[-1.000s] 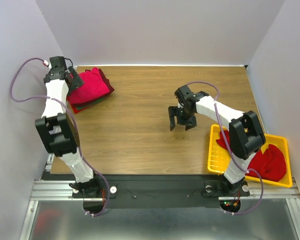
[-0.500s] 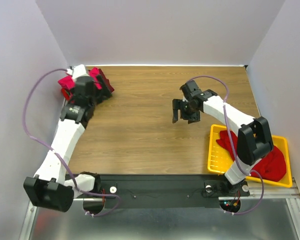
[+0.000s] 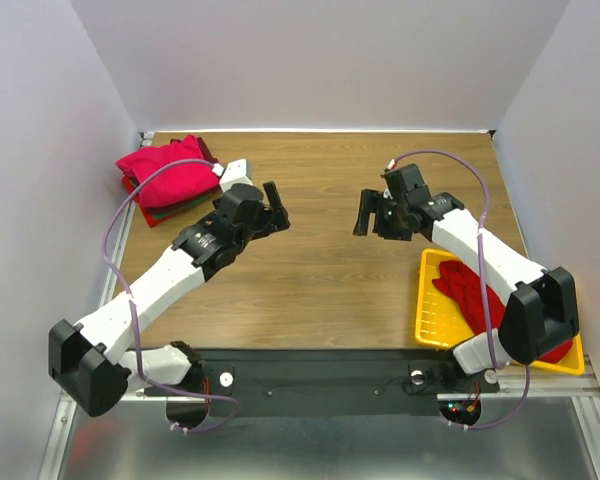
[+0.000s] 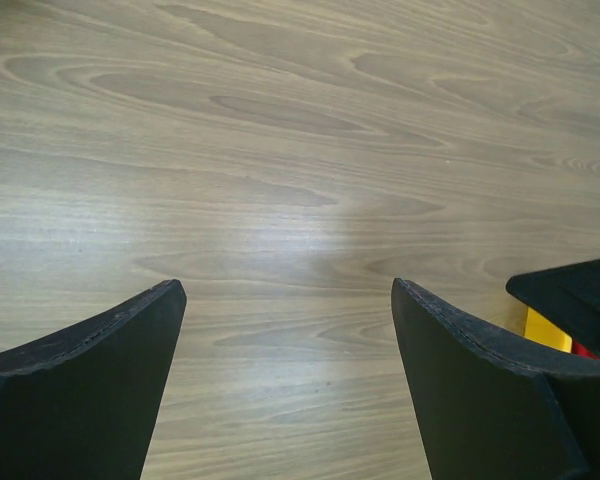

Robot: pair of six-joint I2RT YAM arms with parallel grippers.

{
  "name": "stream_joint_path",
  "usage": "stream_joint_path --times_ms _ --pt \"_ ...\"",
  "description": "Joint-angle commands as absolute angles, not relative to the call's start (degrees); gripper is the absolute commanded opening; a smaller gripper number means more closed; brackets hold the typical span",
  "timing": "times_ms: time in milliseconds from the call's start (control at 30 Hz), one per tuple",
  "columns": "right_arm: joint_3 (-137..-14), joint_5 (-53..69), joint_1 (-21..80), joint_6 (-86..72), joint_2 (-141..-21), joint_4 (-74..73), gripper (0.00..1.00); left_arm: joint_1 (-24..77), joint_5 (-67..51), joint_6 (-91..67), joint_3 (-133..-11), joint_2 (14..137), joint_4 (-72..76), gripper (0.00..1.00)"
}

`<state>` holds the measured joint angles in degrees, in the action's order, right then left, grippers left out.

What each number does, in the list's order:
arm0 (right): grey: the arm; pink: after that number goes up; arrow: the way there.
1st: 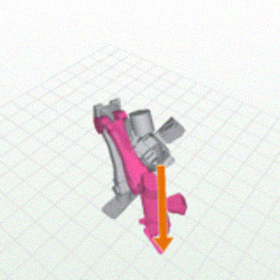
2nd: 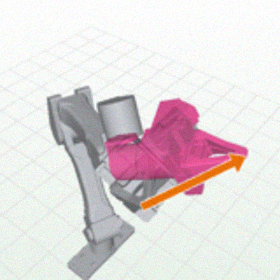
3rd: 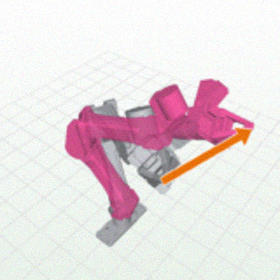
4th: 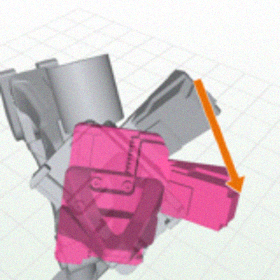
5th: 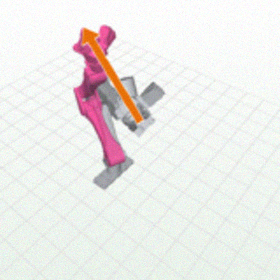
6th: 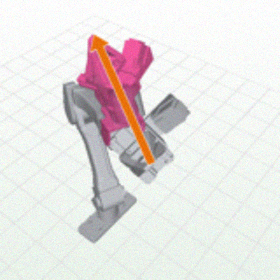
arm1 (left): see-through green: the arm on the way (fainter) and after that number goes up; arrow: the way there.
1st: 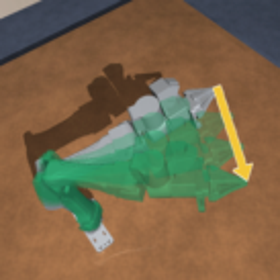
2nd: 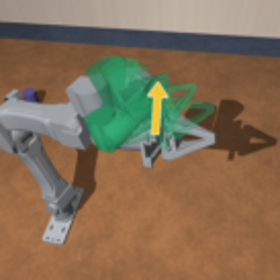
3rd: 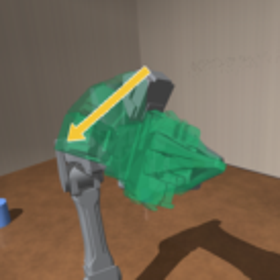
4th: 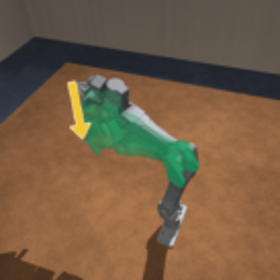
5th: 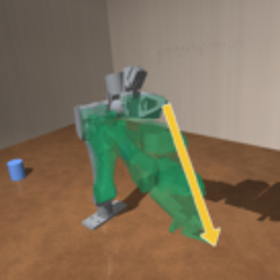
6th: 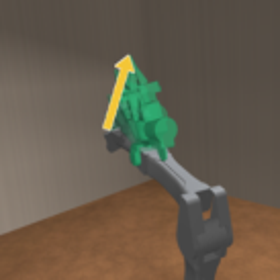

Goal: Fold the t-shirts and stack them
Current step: Neatly place the folded tshirt to the corner

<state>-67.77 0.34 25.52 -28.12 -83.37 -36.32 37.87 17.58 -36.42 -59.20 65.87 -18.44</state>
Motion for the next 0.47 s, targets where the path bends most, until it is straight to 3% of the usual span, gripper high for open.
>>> stream_joint_path --times_ms 0,433 --pt "-66.62 -1.67 25.31 -29.18 -81.04 -33.31 0.89 40.07 21.88 -37.27 -63.10 68.98 -17.67 0.96" --pt "-64.60 -3.08 25.31 -29.88 -77.87 -33.31 0.89 42.80 24.78 -36.39 -65.13 70.05 -18.28 0.96"
